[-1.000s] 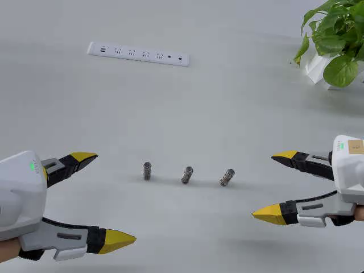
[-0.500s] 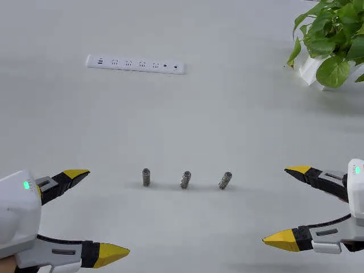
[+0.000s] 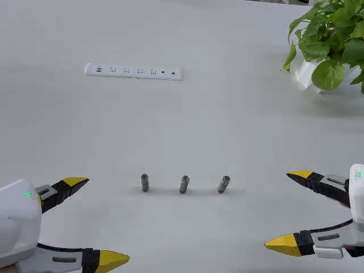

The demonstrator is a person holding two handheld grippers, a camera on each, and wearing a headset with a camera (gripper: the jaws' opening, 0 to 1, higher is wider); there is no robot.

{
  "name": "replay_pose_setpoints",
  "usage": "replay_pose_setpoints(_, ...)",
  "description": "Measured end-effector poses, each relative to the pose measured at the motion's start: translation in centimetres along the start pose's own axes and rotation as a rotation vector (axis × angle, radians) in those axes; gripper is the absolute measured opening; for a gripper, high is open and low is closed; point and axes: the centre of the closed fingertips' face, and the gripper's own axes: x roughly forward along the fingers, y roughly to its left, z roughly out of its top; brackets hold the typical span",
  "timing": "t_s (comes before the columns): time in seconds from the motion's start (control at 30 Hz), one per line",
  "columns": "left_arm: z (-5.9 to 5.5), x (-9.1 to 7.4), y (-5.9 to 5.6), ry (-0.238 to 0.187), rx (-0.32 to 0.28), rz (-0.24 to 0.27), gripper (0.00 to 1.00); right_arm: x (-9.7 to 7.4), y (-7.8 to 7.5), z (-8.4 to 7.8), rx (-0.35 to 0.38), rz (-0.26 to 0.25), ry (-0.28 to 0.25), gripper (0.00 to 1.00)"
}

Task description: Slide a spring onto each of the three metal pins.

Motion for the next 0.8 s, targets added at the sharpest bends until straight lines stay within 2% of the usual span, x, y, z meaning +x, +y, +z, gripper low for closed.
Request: replay_pose_setpoints(0.8,0.43,0.32,-0.62,-0.004,0.004,-0.015,0.99,-0.34,-0.57,-0.52,-0.012,-0.002,0.006,0.96)
